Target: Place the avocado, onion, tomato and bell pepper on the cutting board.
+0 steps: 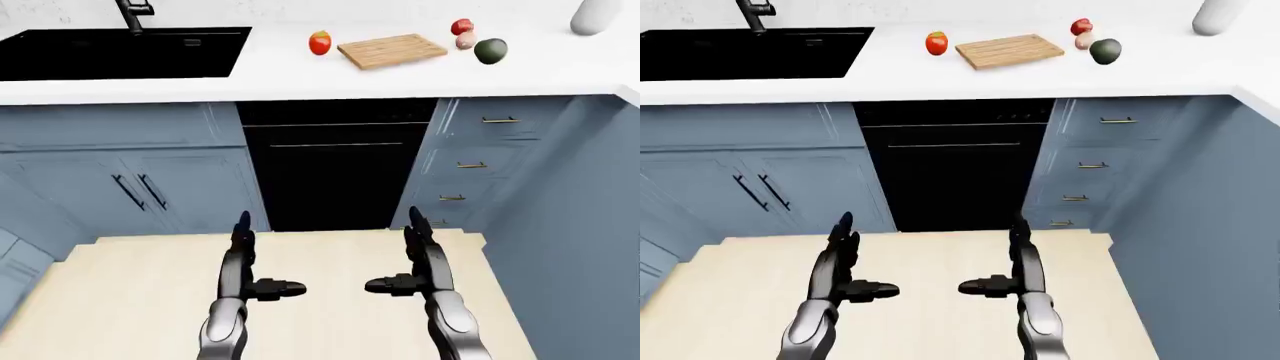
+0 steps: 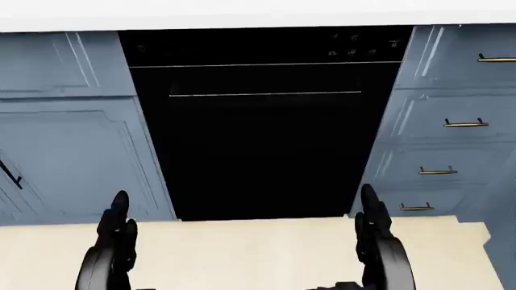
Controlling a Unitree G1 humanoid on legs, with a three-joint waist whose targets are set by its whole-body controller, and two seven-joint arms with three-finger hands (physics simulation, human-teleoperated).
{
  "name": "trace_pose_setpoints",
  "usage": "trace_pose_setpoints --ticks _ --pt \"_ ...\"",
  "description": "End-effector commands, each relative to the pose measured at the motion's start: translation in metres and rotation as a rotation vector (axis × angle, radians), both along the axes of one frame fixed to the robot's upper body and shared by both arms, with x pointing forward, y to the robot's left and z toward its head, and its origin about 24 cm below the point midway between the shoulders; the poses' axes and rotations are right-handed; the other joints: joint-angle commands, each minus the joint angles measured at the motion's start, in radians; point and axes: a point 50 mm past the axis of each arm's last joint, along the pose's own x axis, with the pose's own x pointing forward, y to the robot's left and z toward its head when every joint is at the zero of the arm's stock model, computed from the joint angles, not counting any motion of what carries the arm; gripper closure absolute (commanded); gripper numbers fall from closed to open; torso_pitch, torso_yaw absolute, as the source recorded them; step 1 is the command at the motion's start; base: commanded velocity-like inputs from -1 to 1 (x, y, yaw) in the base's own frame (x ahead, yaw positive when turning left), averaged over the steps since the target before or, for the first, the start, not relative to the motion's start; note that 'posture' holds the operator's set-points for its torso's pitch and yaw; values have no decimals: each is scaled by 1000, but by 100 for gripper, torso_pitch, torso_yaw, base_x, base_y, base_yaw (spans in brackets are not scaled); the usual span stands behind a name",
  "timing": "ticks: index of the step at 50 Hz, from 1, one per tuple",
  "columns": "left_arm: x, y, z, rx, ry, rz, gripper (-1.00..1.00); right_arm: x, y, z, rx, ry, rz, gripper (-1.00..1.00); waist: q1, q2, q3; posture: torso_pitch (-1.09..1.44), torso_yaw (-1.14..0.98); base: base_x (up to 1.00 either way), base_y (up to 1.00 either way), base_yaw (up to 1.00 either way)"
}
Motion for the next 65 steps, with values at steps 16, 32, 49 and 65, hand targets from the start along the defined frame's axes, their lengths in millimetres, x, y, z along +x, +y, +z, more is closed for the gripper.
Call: trace_pose_setpoints --ticks 16,32,49,65 --pt "25 5 120 115 -308 -14 -100 17 -13 143 -48 -381 -33 -100 11 -6 -89 0 0 0 0 0" --pt "34 27 230 186 -489 29 -100 14 -34 242 -123 -559 -47 -100 9 -6 -57 0 0 10 0 0" --pt "17 36 260 188 -559 81 -100 4 -49 265 -125 -600 -83 -100 9 56 -50 0 0 24 0 0" --pt "13 42 258 178 -591 109 -100 -4 -46 271 -118 -629 -114 -100 28 -65 -36 0 0 32 -24 0"
